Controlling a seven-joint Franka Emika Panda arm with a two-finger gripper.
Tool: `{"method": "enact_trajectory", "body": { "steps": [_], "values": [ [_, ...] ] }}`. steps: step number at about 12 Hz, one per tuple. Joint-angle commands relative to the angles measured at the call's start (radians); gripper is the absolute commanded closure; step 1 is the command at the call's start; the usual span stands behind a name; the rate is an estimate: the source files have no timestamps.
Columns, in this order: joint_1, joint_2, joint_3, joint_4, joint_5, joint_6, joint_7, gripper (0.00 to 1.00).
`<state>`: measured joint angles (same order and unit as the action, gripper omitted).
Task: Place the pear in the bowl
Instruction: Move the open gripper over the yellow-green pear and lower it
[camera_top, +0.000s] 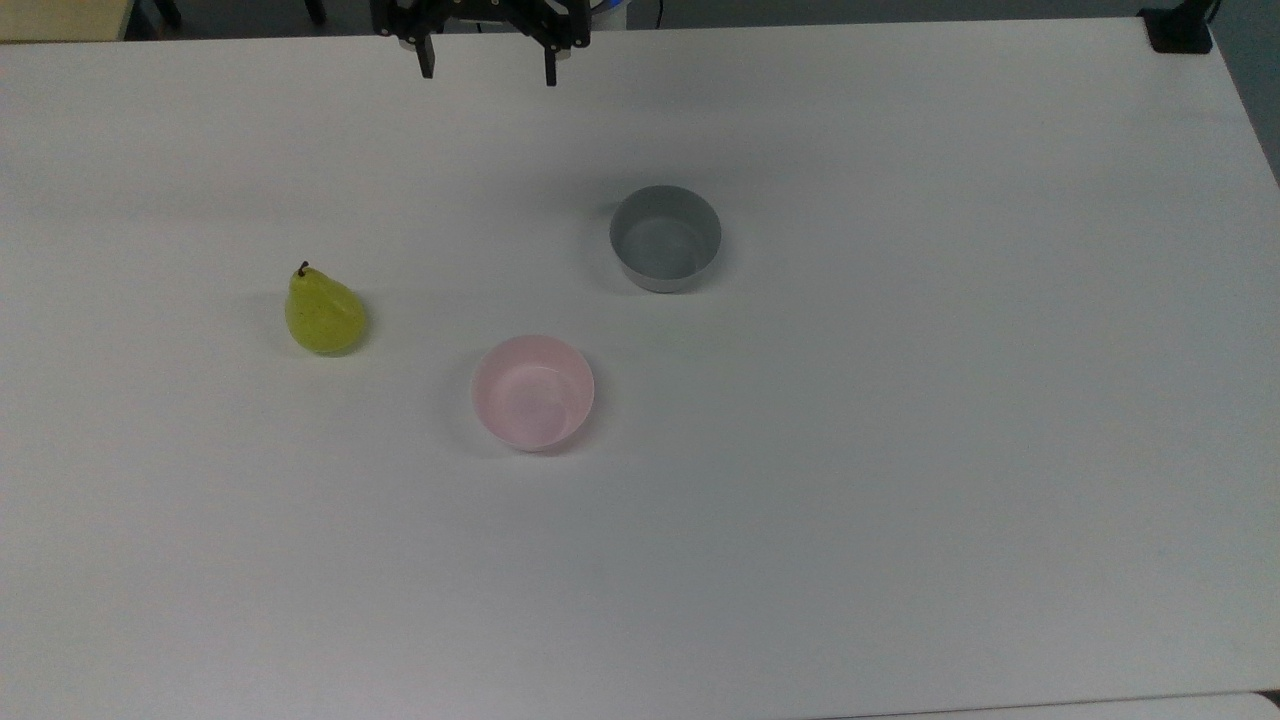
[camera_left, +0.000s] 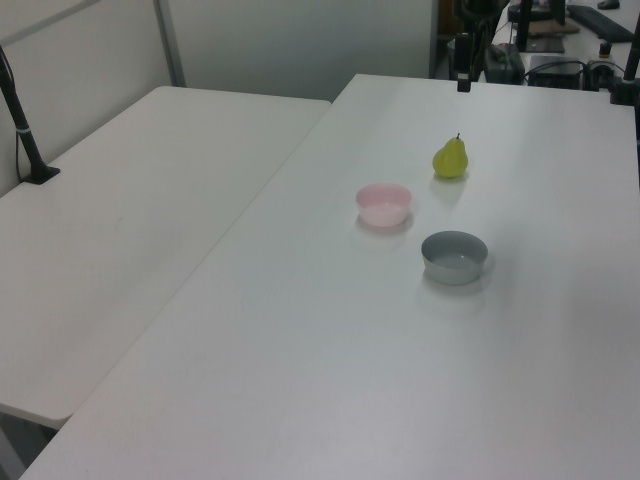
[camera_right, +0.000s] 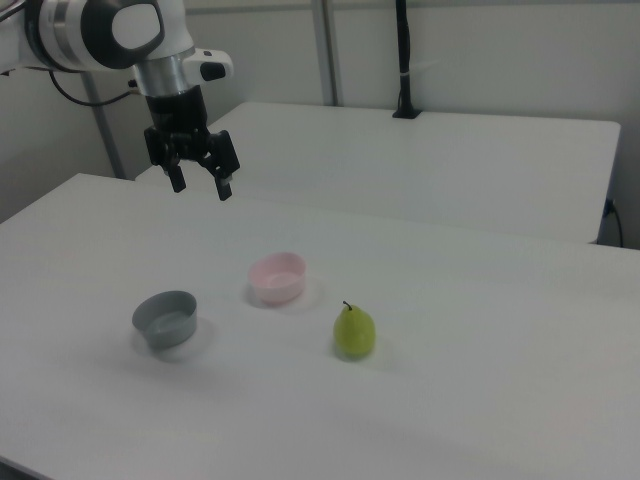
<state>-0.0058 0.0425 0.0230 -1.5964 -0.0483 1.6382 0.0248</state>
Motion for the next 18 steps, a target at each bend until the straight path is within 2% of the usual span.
{"method": "enact_trajectory", "body": {
  "steps": [1, 7, 9, 12, 14, 18],
  "values": [
    [0.029, -0.012, -0.034, 0.003, 0.018, -0.032, -0.003, 0.0],
    [0.018, -0.01, -0.034, 0.003, 0.015, -0.029, -0.025, 0.0],
    [0.001, 0.0, -0.035, 0.003, 0.01, -0.02, -0.124, 0.0],
    [-0.086, 0.029, -0.035, 0.003, 0.01, 0.026, -0.308, 0.0],
    [-0.15, 0.054, -0.035, 0.003, 0.01, 0.075, -0.358, 0.0],
    [-0.249, 0.175, -0.035, -0.008, -0.002, 0.225, -0.439, 0.0]
  ]
}}
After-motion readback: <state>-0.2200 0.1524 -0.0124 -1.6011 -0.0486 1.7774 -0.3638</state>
